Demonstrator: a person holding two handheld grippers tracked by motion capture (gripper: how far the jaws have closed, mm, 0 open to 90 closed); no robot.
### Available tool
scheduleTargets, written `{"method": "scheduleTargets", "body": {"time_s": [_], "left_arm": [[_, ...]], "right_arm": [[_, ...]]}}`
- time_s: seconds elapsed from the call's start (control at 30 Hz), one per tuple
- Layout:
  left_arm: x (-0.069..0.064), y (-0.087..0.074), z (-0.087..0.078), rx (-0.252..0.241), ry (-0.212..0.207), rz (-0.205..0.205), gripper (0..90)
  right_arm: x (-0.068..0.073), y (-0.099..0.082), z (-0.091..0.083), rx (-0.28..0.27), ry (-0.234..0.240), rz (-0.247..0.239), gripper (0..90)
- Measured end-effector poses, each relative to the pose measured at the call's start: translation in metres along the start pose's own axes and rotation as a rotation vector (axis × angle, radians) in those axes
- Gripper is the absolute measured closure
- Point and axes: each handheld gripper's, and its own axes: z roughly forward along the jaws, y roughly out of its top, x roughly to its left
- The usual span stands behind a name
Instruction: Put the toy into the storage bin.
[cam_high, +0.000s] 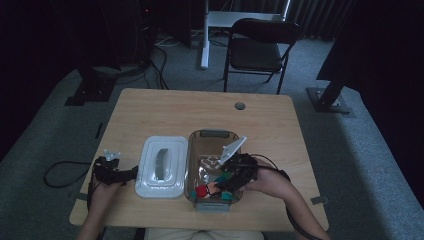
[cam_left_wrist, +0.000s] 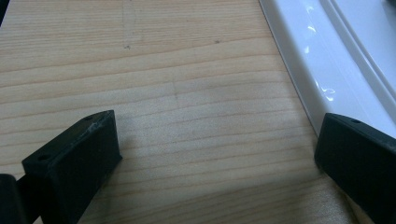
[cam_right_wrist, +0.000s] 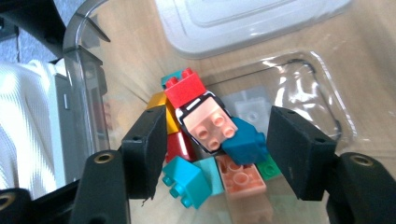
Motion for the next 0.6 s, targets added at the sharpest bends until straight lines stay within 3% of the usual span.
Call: {"method": "scheduleTargets", "body": {"time_s": [0.17,0.3,0.5,0.6], "left_arm": [[0.0,0.0,0.0,0.0,0.0,0.0,0.5],[0.0,0.0,0.0,0.0,0.0,0.0,0.5],[0.0,0.0,0.0,0.0,0.0,0.0,0.5],[0.0,0.0,0.0,0.0,0.0,0.0,0.5]], "right_arm": [[-0.004,-0.009,-0.014,-0.049,-0.022,0.023,33.2],[-0.01,-0.02,-0.027,-0.1,-0.055,0.068,27.9],[-0.013,-0.032,-0.036,-0.142,-0.097,0.097,21.5],[-0.016,-0.044,-0.043,-0.171,-0.129,0.14,20.3]]}}
